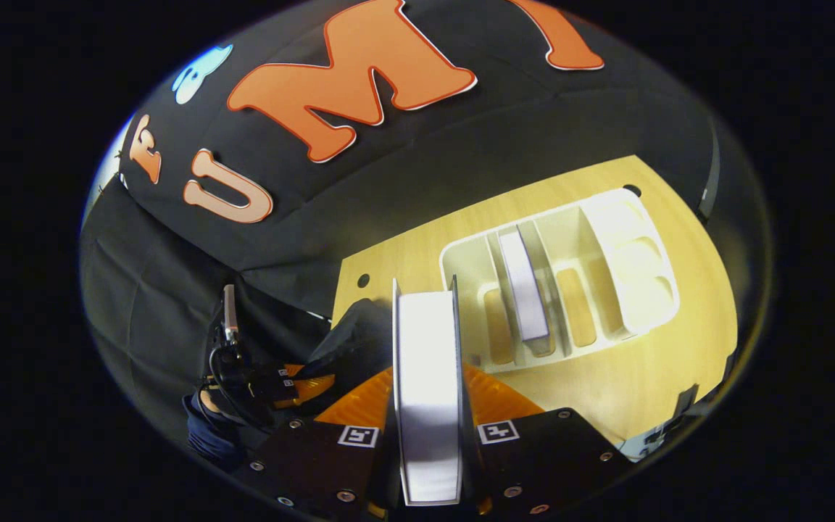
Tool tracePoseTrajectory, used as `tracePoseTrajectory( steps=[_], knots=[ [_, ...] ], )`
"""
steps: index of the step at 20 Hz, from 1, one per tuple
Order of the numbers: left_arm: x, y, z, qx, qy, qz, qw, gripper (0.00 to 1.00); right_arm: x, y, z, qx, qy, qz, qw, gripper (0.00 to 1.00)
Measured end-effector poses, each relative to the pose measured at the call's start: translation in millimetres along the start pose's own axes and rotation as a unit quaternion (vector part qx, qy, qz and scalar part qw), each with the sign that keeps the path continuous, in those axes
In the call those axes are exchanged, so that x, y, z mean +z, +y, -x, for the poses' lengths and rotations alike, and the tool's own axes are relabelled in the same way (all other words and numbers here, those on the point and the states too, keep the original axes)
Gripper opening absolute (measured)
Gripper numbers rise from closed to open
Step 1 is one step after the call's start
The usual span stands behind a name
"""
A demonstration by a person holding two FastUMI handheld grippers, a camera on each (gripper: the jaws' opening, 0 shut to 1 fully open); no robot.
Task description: Open the schoolbag, grab two books from the bookshelf and put them into the schoolbag.
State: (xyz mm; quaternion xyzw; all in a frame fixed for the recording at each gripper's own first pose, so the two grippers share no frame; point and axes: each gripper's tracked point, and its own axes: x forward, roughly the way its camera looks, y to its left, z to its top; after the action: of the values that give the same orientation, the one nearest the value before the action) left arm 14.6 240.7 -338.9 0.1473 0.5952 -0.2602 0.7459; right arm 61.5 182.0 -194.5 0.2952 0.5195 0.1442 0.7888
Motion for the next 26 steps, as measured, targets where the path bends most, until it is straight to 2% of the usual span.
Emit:
tracePoseTrajectory(
  steps=[4, 6, 9, 15, 18, 22, 26],
  knots=[
    [-1.3, -4.5, -3.1, 0.003, -0.012, 0.037, 0.999, 0.06, -37.6, 18.2, -17.0, 0.044, 0.0, -0.071, 0.996, 0.35],
    [1.9, -5.4, -2.8, 0.004, -0.017, 0.049, 0.999, 0.06, -48.7, 16.4, -32.0, 0.043, 0.001, -0.105, 0.994, 0.35],
    [7.6, -7.4, -2.7, -0.004, -0.029, 0.066, 0.997, 0.06, -54.1, 30.3, -51.4, 0.062, -0.01, -0.151, 0.986, 0.35],
    [11.3, -21.5, -6.5, -0.034, -0.044, 0.097, 0.994, 0.06, -80.6, 29.5, -89.7, 0.052, -0.026, -0.172, 0.983, 0.35],
    [13.6, -32.1, -8.0, -0.041, -0.048, 0.095, 0.993, 0.06, -98.4, 32.1, -112.6, 0.056, -0.017, -0.192, 0.98, 0.35],
    [17.4, -42.5, -6.5, -0.058, -0.054, 0.079, 0.994, 0.06, -116.5, 36.9, -140.8, 0.053, -0.022, -0.179, 0.982, 0.35],
    [19.7, -48.6, -6.2, -0.071, -0.063, 0.075, 0.993, 0.05, -131.1, 41.3, -167.1, 0.073, -0.021, -0.196, 0.978, 0.35]
  ],
)
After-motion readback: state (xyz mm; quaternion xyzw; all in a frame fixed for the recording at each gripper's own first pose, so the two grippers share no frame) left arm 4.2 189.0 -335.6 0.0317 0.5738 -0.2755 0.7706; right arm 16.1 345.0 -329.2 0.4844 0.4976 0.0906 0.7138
